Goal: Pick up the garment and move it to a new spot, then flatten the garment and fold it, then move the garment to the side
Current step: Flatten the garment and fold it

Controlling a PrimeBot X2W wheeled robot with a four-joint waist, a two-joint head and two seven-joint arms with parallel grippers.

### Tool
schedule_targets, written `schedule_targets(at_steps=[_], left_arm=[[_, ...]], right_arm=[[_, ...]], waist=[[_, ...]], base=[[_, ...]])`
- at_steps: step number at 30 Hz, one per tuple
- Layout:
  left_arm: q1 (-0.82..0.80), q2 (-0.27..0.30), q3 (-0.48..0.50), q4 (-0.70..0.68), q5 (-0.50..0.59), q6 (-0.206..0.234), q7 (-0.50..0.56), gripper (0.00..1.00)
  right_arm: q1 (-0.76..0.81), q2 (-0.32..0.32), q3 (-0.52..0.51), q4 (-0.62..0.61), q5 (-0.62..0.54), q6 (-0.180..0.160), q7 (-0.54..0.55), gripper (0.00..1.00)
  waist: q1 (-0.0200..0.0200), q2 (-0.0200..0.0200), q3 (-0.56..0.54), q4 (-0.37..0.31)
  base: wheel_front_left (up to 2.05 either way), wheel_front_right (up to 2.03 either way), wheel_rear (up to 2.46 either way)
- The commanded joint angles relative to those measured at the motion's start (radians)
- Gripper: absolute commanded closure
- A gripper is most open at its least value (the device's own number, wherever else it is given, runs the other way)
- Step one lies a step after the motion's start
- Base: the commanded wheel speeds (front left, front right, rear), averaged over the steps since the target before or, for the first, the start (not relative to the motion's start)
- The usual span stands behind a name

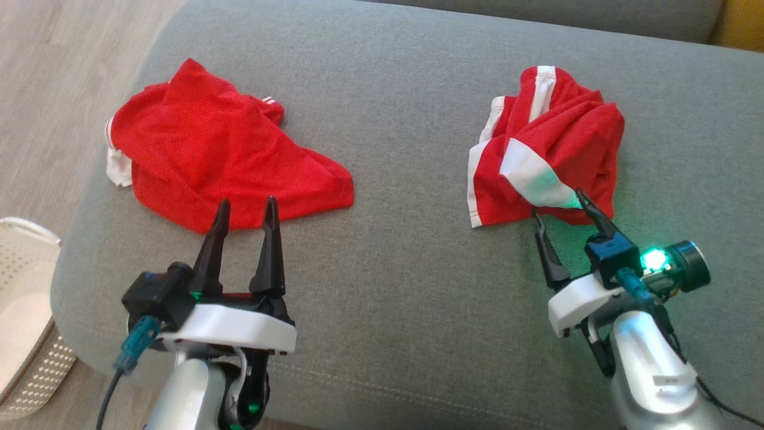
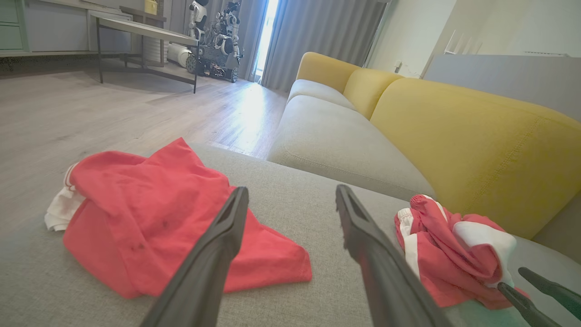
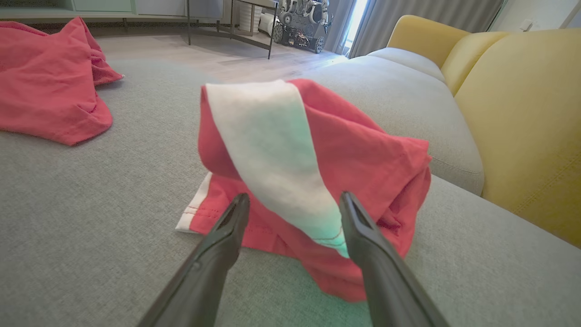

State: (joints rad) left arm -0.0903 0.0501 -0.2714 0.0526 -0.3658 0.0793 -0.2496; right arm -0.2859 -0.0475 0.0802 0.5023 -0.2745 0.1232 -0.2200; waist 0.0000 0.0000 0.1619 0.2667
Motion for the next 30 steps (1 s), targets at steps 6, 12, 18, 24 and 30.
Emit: schedule_targets(at_steps=[6,12,18,24,30], left_arm=[[-0.049,0.000,0.018,-0.041,-0.016,0.011,-0.012,0.00],[-0.048,0.000,0.012,-0.036,-0.021,0.017,-0.012,0.00],[-0.043,0.000,0.017,-0.033,-0.024,0.020,-0.012,0.00],[-0.040,0.000,0.008,-0.038,-0.032,0.022,-0.012,0.00],[-0.046,0.000,-0.013,-0.043,-0.048,0.025,-0.012,0.00]], right_arm=[[-0.094,-0.003,-0.025,0.049,-0.032,0.008,-0.026,0.77],[-0.125,-0.003,-0.064,0.057,-0.024,0.008,-0.036,1.00],[-0.147,-0.029,-0.177,0.014,-0.041,0.008,-0.036,1.00],[-0.218,-0.160,-0.258,-0.041,-0.033,0.008,0.033,1.00],[-0.320,-0.324,-0.282,-0.069,-0.005,0.008,0.136,1.00]], waist=[[0.0000,0.0000,0.023,0.019],[0.0000,0.0000,0.019,0.015],[0.0000,0.0000,-0.008,-0.015],[0.0000,0.0000,-0.019,-0.034],[0.0000,0.0000,0.008,-0.030]], base=[[0.00,0.00,0.00],[0.00,0.00,0.00],[0.00,0.00,0.00],[0.00,0.00,0.00],[0.00,0.00,0.00]])
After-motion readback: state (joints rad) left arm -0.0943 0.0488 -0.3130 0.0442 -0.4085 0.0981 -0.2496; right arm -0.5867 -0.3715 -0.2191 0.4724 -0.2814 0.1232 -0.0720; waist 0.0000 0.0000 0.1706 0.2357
